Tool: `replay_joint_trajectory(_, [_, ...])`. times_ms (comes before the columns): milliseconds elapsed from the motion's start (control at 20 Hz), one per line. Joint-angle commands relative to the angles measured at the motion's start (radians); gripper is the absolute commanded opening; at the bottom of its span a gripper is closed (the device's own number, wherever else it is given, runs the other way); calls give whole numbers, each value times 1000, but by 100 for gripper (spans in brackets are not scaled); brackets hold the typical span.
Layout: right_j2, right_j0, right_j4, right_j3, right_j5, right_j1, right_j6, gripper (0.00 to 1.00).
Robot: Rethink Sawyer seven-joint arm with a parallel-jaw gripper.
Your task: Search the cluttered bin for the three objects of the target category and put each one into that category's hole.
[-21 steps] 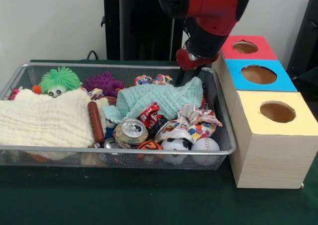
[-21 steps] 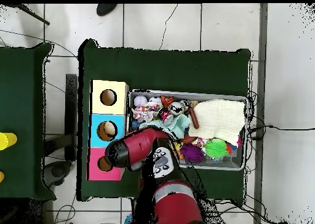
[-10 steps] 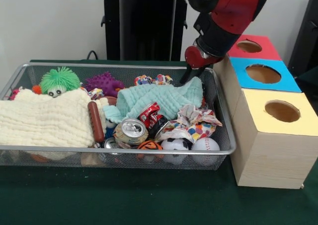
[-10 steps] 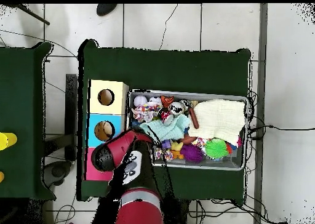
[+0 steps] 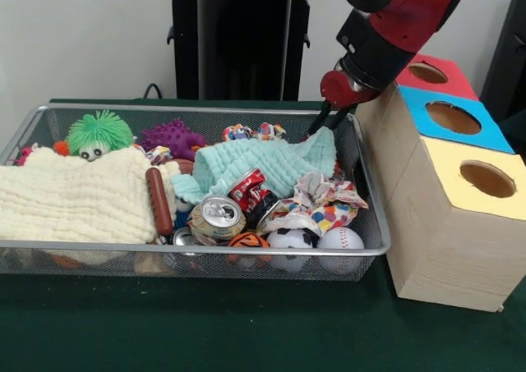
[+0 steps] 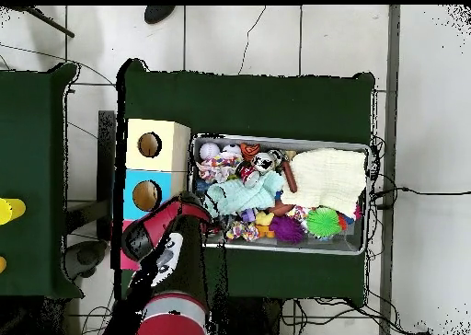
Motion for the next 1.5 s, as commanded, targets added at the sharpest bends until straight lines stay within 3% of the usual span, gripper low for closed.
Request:
replay_joint_trajectory(50, [173,119,171,-49,-105,87,303,100])
replay_joint_trajectory(850, [106,307,290,-144,-45,113,319,100])
replay_joint_trajectory(1050, [104,326,297,-86,-131,63,296,100])
replay_joint_trajectory(1350, [161,198,210,139,-256,-63,107,100])
replay_joint_trajectory(1500, [185,19,153,240,-347,-86,22,100])
